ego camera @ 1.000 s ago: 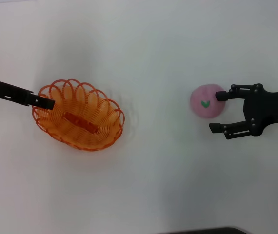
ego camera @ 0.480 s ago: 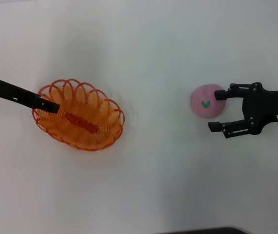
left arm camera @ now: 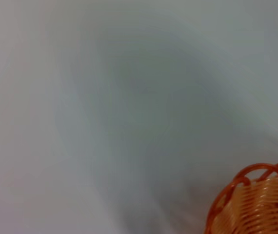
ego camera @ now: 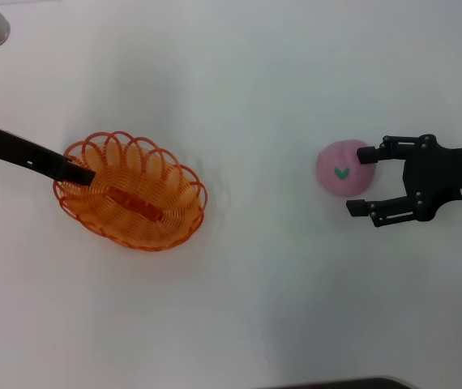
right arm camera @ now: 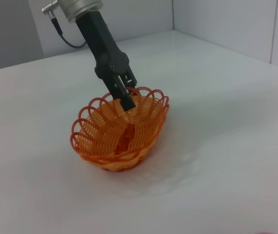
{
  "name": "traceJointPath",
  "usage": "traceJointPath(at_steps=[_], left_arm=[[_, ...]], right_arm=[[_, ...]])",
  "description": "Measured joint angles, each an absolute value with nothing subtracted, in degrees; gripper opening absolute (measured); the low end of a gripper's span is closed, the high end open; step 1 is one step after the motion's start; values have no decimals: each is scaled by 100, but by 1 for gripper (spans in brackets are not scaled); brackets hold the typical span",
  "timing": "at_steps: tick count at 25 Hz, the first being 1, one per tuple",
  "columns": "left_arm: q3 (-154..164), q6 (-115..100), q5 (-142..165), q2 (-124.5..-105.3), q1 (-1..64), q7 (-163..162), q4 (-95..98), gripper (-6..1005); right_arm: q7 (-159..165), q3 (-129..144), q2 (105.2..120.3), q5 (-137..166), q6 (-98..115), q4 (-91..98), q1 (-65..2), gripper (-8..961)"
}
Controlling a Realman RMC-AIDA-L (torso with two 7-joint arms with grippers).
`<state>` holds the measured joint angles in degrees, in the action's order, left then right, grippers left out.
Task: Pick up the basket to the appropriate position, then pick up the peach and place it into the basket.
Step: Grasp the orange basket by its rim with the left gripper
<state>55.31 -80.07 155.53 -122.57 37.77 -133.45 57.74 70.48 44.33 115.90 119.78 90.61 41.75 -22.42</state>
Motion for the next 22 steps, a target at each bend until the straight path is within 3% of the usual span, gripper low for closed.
traceJointPath(at_steps=[11, 17, 22], left_arm=[[5504, -7953, 15600, -12283, 3810, -13354, 5792, 383], [5467, -7948, 15574, -12281, 3820, -13360, 5760, 156], [5347, -7971, 15553, -12259, 3835, -13406, 5706, 103]], right_arm=[[7089, 4429, 11614, 11980, 9060, 4268, -2246, 902], [7119, 4465, 11631, 11980, 9074, 4314, -2238, 901], [7120, 4451, 11630, 12058, 9073, 4316, -2246, 900]])
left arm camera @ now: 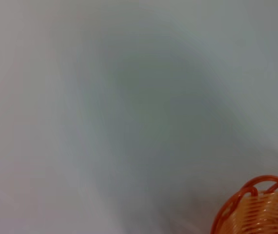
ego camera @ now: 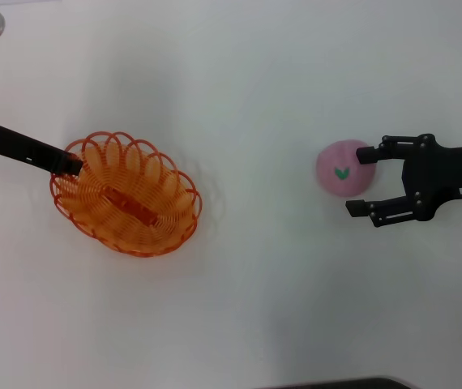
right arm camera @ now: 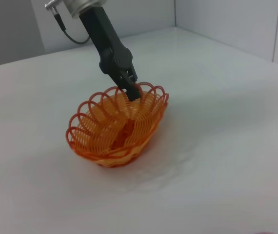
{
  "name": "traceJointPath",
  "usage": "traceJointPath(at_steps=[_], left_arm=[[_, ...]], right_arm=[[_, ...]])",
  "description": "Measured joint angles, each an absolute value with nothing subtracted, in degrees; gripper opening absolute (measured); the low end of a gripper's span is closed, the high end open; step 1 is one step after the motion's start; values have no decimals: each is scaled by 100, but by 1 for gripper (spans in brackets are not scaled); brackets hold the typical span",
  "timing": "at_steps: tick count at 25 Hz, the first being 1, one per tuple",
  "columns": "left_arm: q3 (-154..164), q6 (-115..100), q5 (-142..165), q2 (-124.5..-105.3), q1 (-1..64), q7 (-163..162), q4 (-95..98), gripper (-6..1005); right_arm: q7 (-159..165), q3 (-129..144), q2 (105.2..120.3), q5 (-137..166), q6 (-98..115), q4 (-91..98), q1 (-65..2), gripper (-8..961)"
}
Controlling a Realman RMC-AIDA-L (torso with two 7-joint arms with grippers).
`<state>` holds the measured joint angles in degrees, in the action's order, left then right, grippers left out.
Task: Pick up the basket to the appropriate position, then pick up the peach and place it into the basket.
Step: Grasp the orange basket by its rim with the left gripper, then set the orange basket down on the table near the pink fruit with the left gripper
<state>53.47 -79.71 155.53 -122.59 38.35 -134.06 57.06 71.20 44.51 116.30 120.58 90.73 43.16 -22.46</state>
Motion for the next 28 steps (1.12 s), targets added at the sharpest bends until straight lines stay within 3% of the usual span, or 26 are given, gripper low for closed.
traceJointPath(at_steps=[13, 21, 28], left_arm=[[4453, -8508, 15230, -12182, 3985, -13905, 5589, 81], [4049, -8638, 14875, -12036, 3980, -14269, 5350, 67], [3609, -8701, 14738, -12111, 3814, -14572, 5337, 63]], right_arm=[[7119, 4421, 11628, 12068, 9056, 4316, -2259, 899], [7218, 4377, 11643, 12067, 9047, 4316, -2269, 898], [7320, 4376, 11660, 12064, 9036, 4315, -2294, 897]])
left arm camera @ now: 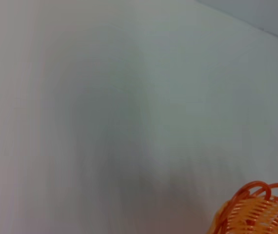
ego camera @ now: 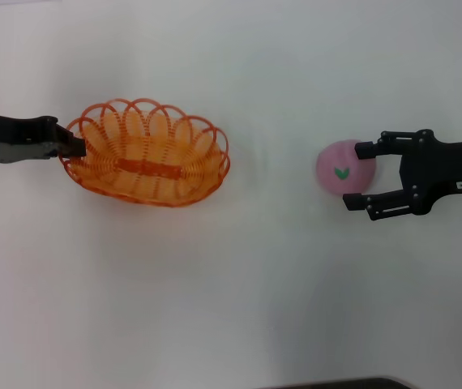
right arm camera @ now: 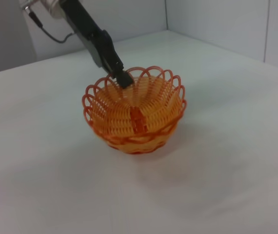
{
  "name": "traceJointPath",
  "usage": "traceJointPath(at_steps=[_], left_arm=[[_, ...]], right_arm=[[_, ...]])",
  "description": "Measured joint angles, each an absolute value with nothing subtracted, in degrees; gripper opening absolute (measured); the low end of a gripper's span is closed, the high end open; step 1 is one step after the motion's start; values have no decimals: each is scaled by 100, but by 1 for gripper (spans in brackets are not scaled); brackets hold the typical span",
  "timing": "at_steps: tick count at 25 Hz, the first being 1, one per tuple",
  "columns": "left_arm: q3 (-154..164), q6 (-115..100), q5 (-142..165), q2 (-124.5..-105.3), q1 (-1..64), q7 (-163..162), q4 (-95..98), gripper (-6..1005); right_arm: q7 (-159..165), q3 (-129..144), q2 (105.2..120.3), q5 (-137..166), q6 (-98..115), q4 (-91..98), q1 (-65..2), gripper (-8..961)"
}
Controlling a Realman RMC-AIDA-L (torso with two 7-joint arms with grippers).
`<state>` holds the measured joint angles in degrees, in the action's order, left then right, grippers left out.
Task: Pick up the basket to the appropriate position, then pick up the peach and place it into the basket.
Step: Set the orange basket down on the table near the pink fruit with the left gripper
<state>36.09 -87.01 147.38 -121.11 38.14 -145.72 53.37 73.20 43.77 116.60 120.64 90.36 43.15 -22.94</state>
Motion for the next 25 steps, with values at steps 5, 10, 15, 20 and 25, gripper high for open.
traceJointPath(at_steps=[5, 10, 15, 20, 25], left_arm=[[3537, -8610, 14517, -12287, 3634, -14704, 5377, 64], [3544, -8514, 14435, -12384, 3580, -14772, 5446, 64], [3633, -8225, 14134, -12432, 3371, -15029, 5430, 63], [4005, -7947, 13975, -12452, 3217, -15198, 5383, 62], [4324, -7807, 13903, -12454, 3142, -15303, 5374, 66]], right_arm=[[7361, 4374, 11674, 12043, 9035, 4316, -2306, 897], [7372, 4323, 11676, 12042, 9034, 4316, -2320, 896], [7397, 4260, 11674, 12059, 9034, 4315, -2318, 896], [7399, 4228, 11672, 12062, 9027, 4315, -2301, 895], [7400, 4227, 11672, 12067, 9026, 4315, -2295, 895]])
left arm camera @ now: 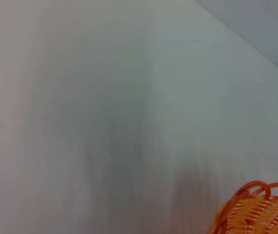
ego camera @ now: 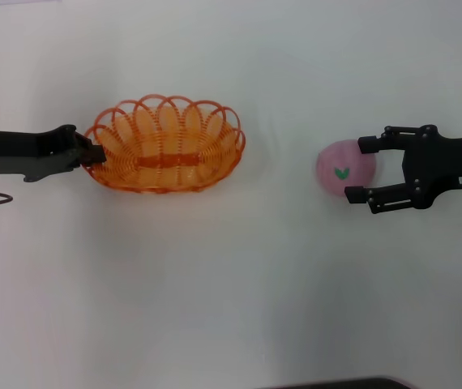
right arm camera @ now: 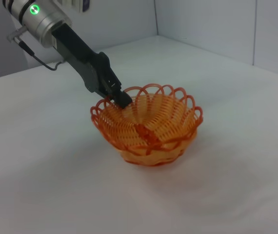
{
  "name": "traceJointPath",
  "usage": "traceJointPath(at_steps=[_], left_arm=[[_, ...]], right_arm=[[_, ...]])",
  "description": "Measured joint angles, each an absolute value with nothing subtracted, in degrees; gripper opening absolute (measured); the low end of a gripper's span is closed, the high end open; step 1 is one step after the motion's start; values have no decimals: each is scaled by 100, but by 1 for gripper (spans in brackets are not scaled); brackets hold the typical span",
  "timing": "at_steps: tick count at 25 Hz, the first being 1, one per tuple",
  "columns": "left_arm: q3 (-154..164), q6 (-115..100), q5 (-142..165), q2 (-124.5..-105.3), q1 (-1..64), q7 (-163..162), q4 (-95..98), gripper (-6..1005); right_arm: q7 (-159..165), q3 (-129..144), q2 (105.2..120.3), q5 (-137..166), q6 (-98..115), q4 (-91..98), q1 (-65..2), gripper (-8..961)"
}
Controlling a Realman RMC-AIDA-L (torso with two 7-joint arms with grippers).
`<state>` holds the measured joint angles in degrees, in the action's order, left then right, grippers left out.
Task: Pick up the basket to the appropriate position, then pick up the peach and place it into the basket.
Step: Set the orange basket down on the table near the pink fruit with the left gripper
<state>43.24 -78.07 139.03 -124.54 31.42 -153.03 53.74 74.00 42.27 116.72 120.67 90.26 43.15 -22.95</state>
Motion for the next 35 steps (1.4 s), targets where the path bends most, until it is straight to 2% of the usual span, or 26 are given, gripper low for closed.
traceJointPath(at_steps=[35], left_arm=[[4817, -7310, 13517, -12460, 2806, -15421, 5385, 94]], right_arm=[[7400, 4234, 11725, 12067, 9026, 4315, -2281, 891]])
